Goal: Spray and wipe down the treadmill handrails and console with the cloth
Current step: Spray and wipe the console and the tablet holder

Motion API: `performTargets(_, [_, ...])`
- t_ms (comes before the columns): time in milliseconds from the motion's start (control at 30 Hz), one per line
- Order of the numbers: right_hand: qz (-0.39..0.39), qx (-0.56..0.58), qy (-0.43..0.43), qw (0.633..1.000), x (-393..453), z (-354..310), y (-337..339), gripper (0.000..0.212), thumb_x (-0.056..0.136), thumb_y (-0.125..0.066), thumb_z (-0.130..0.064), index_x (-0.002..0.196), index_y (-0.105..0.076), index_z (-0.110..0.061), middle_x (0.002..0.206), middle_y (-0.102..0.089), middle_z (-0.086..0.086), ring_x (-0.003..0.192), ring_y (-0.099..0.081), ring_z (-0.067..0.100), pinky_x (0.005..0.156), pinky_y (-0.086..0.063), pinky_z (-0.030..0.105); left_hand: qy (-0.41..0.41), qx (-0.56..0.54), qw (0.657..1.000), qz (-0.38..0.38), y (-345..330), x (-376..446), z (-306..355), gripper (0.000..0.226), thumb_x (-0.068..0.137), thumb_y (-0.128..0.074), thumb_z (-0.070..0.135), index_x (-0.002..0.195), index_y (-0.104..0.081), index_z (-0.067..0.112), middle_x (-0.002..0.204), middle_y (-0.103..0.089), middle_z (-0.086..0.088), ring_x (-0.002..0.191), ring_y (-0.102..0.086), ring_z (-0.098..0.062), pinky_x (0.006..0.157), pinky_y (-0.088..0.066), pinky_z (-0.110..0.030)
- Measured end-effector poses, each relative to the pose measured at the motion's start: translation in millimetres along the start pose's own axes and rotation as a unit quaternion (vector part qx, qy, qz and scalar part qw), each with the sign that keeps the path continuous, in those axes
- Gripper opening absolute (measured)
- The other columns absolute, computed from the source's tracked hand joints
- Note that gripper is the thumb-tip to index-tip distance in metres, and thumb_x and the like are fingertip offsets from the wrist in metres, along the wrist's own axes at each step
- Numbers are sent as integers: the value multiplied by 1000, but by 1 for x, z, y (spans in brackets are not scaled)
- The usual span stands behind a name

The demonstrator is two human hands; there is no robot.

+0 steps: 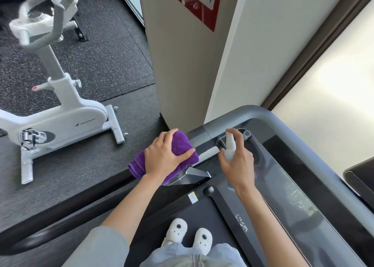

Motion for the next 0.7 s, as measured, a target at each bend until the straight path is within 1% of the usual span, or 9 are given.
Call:
performTargets(67, [2, 9, -11, 1000, 3, 2, 0, 54, 84, -58, -4, 123, -39, -36, 61, -52, 6, 62, -50, 28, 60, -35, 33, -1, 0, 1000, 5, 0, 0, 0, 88, 69, -41, 86, 126, -57, 21, 111, -66, 2, 91, -67, -23, 61, -51, -34])
performTargets(200, [-13, -1, -20, 1000, 2, 4, -2, 53, 81, -57, -1, 126, -45, -26, 62, -51, 6, 65, -49, 32, 61, -37, 36, -7, 3, 1000, 13, 1, 0, 1, 86, 69, -43, 85, 124, -59, 20, 108, -67, 1, 88, -68, -23, 58, -50, -33])
performTargets(233, [-16, -7, -23, 1000, 0, 6, -2, 53, 81, -56, -1, 127, -45, -26, 63, -51, 6, 66, -50, 33, 62, -38, 37, -8, 4, 1000, 13, 1, 0, 1, 86, 69, -43, 85, 124, -59, 20, 107, -67, 1, 87, -68, -23, 57, -50, -32])
performTargets(333, [-15, -18, -19, 1000, -3, 11, 4, 58, 83, -56, -3, 123, -35, -40, 61, -48, 0, 63, -49, 30, 61, -37, 36, -7, 7, 1000, 14, 1, 1, 2, 86, 70, -43, 84, 123, -59, 19, 105, -67, 1, 85, -68, -23, 55, -49, -31])
performTargets(400, [-21, -10, -21, 1000, -4, 15, 7, 58, 85, -56, -5, 123, -34, -43, 62, -49, -2, 62, -50, 26, 61, -40, 36, -6, 9, 1000, 14, 2, 1, 2, 86, 69, -43, 84, 122, -60, 19, 105, -67, 1, 84, -68, -23, 55, -49, -31])
performTargets(467, [-25, -2, -15, 1000, -3, 14, 9, 58, 86, -58, -7, 124, -34, -44, 64, -53, 0, 63, -52, 25, 61, -43, 36, -6, 11, 1000, 16, 2, 1, 2, 86, 69, -43, 84, 122, -60, 19, 104, -67, 1, 83, -68, -22, 55, -49, -31])
performTargets(567, [-37, 9, 1, 999, -3, 9, 6, 59, 87, -61, -9, 125, -33, -44, 65, -56, 6, 64, -55, 25, 61, -42, 35, -2, 13, 1000, 19, 4, 0, 2, 85, 69, -43, 84, 121, -61, 19, 103, -67, 2, 82, -68, -22, 53, -48, -31])
performTargets(700, [-41, 15, -3, 999, -3, 4, 2, 62, 86, -61, -8, 128, -33, -43, 65, -55, 6, 66, -55, 25, 62, -44, 37, -4, 15, 1000, 19, 4, 0, 3, 85, 69, -42, 84, 119, -62, 18, 102, -68, 1, 80, -69, -22, 52, -48, -31])
Point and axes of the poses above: each hand's wrist, its own x-axis towards the middle knuckle, its own y-axis out of the back of the hand, z = x × y, the point moved 10 cm from there along x, towards the middle knuckle
